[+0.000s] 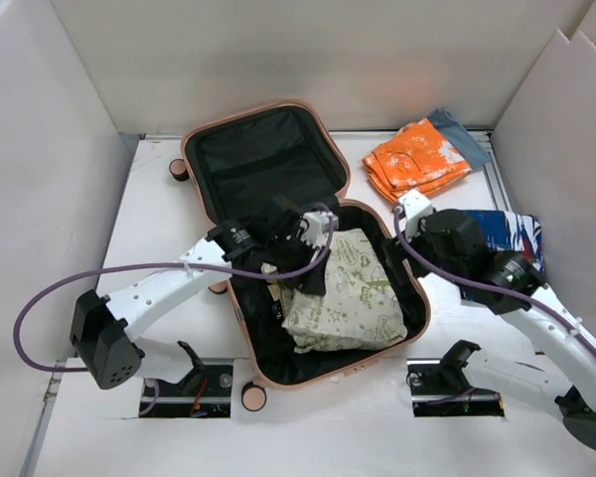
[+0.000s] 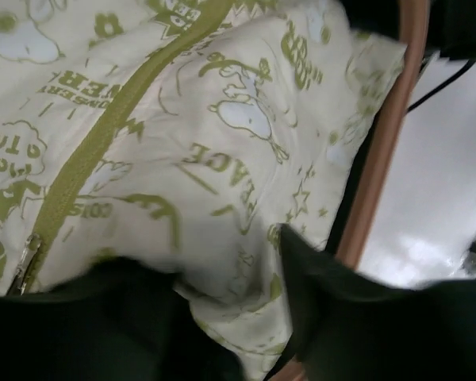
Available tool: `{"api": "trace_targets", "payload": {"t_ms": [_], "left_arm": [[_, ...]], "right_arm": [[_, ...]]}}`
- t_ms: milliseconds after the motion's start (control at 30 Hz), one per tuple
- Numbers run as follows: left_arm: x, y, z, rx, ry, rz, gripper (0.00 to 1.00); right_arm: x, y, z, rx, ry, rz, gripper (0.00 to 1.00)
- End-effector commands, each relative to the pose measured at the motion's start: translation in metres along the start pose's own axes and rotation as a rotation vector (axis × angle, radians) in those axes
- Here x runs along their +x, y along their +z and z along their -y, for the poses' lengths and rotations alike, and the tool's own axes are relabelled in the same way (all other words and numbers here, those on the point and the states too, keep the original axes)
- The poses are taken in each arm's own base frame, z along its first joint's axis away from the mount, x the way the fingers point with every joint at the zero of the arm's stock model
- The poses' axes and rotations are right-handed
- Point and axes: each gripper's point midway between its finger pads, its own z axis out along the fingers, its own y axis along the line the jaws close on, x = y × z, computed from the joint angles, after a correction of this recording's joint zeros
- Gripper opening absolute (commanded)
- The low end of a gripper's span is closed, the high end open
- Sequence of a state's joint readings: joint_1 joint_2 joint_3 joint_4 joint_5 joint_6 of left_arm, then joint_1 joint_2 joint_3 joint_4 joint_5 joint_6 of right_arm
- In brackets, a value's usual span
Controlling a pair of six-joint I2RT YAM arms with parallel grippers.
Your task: Pack the luggage
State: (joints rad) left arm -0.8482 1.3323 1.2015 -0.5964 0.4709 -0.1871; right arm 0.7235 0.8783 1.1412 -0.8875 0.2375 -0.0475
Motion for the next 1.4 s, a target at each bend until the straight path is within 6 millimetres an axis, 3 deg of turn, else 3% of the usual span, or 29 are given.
{"api": "trace_targets", "payload": {"t_ms": [0,33,100,167,300,400,433,467,500,533,567,600,633,700,733,767,800,833,900,933,967,1067,1167,1267,1367], "left_arm": [[0.005,-0.011,0.012,0.046,0.088,0.044,0.57],[0.010,-0.018,0.016,0.045,0.113,0.042,0.92],[0.025,-0.021,0.016,0.046,0.156,0.011,1.00],[0.031,-0.033,0.018,0.046,0.181,0.010,1.00],[0.022,-0.058,0.028,0.044,0.266,0.059,1.00],[-0.009,-0.085,0.044,0.040,0.344,0.156,1.00],[-0.032,-0.107,0.056,0.030,0.384,0.234,1.00],[-0.045,-0.116,0.058,0.005,0.404,0.273,1.00],[-0.060,-0.128,0.055,-0.038,0.404,0.331,1.00],[-0.078,-0.142,0.039,-0.128,0.369,0.398,1.00],[-0.098,-0.155,0.024,-0.227,0.335,0.477,0.96],[-0.095,-0.155,0.023,-0.224,0.318,0.475,0.90],[-0.102,-0.157,0.005,-0.311,0.280,0.506,0.82],[-0.085,-0.135,-0.020,-0.372,0.204,0.446,0.66],[-0.078,-0.126,-0.035,-0.408,0.164,0.416,0.48],[-0.071,-0.123,-0.053,-0.450,0.115,0.398,0.42],[-0.053,-0.107,-0.072,-0.458,0.065,0.333,0.38],[-0.046,-0.104,-0.083,-0.459,0.021,0.316,0.38],[-0.027,-0.096,-0.119,-0.470,-0.089,0.263,0.38],[-0.022,-0.095,-0.125,-0.468,-0.106,0.252,0.38],[-0.019,-0.091,-0.131,-0.461,-0.121,0.241,0.38],[-0.014,-0.080,-0.131,-0.429,-0.116,0.221,0.41],[-0.016,-0.069,-0.122,-0.378,-0.080,0.212,0.43],[-0.018,-0.055,-0.106,-0.274,-0.031,0.189,0.48],[-0.015,-0.036,-0.097,-0.213,-0.003,0.151,0.51]], "right_arm": [[-0.003,0.002,-0.037,-0.182,0.009,0.034,0.81],[0.001,0.006,-0.041,-0.196,0.016,0.026,0.81],[0.002,0.007,-0.048,-0.233,0.028,0.025,0.81],[0.011,0.008,-0.053,-0.255,0.048,0.002,0.81],[0.024,0.020,-0.069,-0.300,0.084,-0.039,0.81],[0.015,0.025,-0.091,-0.361,0.088,-0.021,0.78],[0.006,0.024,-0.098,-0.382,0.077,0.004,0.76],[-0.004,0.023,-0.113,-0.424,0.067,0.043,0.73],[-0.012,0.025,-0.121,-0.438,0.072,0.057,0.72],[-0.020,0.025,-0.129,-0.452,0.063,0.080,0.71],[-0.028,0.026,-0.149,-0.493,0.054,0.107,0.68],[-0.033,0.026,-0.159,-0.511,0.056,0.123,0.68],[-0.030,0.029,-0.169,-0.530,0.043,0.120,0.66],[-0.025,0.033,-0.195,-0.588,0.024,0.108,0.60],[-0.009,0.044,-0.205,-0.590,0.014,0.044,0.54],[-0.005,0.044,-0.218,-0.630,0.016,0.027,0.49],[0.006,0.046,-0.227,-0.649,0.009,-0.001,0.43],[0.022,0.046,-0.246,-0.689,0.004,-0.033,0.35],[0.041,0.042,-0.263,-0.736,0.011,-0.068,0.31],[0.053,0.040,-0.274,-0.771,0.017,-0.090,0.30],[0.082,0.042,-0.276,-0.770,0.056,-0.164,0.28],[0.125,0.038,-0.283,-0.778,0.093,-0.284,0.21],[0.150,0.029,-0.279,-0.749,0.062,-0.389,0.18],[0.154,0.027,-0.271,-0.706,0.031,-0.450,0.18],[0.139,0.020,-0.270,-0.725,-0.002,-0.415,0.18]]}}
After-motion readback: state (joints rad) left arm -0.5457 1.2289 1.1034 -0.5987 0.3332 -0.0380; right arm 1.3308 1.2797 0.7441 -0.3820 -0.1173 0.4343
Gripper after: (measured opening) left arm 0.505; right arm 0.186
